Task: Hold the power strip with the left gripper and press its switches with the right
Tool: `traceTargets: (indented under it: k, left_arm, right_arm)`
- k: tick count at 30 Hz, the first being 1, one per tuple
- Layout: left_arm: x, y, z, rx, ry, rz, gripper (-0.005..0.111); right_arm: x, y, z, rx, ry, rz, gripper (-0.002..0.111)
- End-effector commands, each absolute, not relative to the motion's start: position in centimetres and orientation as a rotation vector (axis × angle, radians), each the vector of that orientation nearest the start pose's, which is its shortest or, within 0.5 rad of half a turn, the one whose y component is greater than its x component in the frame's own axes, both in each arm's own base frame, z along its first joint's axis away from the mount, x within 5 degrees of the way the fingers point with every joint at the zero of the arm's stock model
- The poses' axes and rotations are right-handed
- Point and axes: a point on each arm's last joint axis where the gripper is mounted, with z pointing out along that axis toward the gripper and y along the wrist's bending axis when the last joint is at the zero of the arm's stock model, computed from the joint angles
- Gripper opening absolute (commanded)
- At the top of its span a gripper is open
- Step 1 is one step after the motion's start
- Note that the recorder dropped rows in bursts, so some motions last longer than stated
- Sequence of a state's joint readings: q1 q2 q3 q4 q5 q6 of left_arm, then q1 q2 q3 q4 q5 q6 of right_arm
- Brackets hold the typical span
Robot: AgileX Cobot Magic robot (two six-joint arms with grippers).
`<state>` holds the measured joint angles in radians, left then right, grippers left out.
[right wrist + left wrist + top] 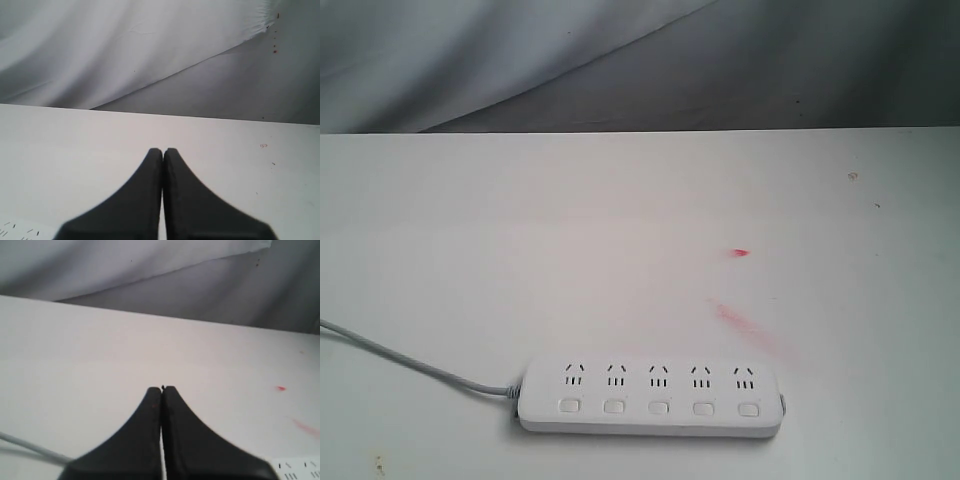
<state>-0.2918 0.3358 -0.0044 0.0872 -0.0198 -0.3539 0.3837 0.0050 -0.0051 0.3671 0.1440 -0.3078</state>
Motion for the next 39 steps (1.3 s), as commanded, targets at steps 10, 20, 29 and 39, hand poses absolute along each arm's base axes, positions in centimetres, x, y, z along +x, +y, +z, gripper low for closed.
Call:
traceTargets:
  k: [10,20,29,39]
  left_arm:
    - [5.7,-1.4,20.1,0.138,1.63,-0.269,0.0]
    - [5.4,-1.3,19.6,0.158,1.671,-0.246,0.0]
    - [5.5,-1.3,19.7,0.153,1.659,-0.19,0.0]
    - [5.5,-1.1,19.7,0.086,1.669,-0.218,0.0]
  right_arm:
    - [5.1,2.5,20.1,-0.305,1.601,0.368,0.0]
    - [5.1,2.5,20.1,-0.303,1.599,0.368,0.0]
    - [5.1,2.5,20.1,-0.303,1.597,0.368,0.0]
    - [5.1,2.5,20.1,-0.303,1.597,0.368,0.0]
